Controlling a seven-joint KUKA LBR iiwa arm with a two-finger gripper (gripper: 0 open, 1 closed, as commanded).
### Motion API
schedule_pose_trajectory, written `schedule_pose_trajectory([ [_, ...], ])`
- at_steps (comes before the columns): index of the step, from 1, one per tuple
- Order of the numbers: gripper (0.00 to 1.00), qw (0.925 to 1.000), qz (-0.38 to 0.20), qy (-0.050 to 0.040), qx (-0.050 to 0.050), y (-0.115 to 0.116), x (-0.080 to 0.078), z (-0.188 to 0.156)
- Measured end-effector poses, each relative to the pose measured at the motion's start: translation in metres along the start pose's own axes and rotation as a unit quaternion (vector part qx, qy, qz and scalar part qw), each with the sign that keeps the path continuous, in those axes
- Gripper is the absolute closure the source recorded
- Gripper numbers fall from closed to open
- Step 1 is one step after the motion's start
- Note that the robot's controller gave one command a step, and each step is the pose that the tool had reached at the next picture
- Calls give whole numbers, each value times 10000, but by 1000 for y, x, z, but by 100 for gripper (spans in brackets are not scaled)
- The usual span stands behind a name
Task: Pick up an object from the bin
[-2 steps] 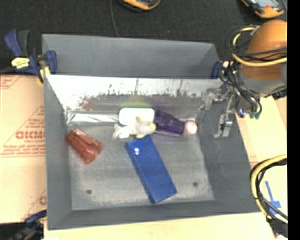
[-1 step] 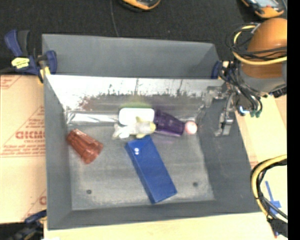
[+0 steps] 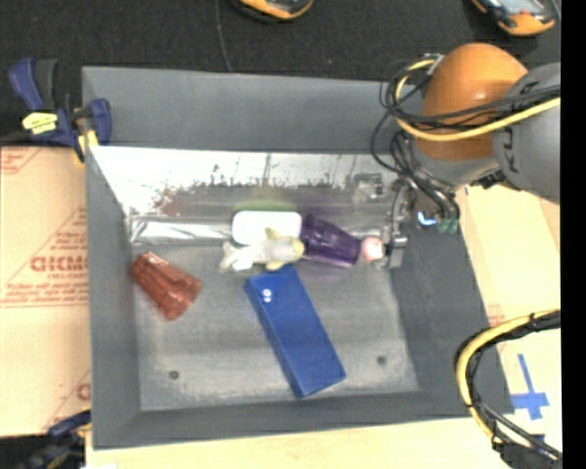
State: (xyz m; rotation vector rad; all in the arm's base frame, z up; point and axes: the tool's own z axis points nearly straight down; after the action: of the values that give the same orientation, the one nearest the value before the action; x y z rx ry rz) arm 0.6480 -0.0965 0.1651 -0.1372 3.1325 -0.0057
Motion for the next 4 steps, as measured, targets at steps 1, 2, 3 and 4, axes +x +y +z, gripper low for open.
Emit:
schedule_pose_trajectory([
  [1, 0, 9999, 131, -22, 4, 14, 58, 62],
  [2, 0, 9943, 1070, 30, 24, 59, 27, 83],
  [3, 0, 9940, 1093, 42, 21, 70, 18, 90],
  [4, 0, 9937, 1122, 61, 24, 131, 26, 53],
])
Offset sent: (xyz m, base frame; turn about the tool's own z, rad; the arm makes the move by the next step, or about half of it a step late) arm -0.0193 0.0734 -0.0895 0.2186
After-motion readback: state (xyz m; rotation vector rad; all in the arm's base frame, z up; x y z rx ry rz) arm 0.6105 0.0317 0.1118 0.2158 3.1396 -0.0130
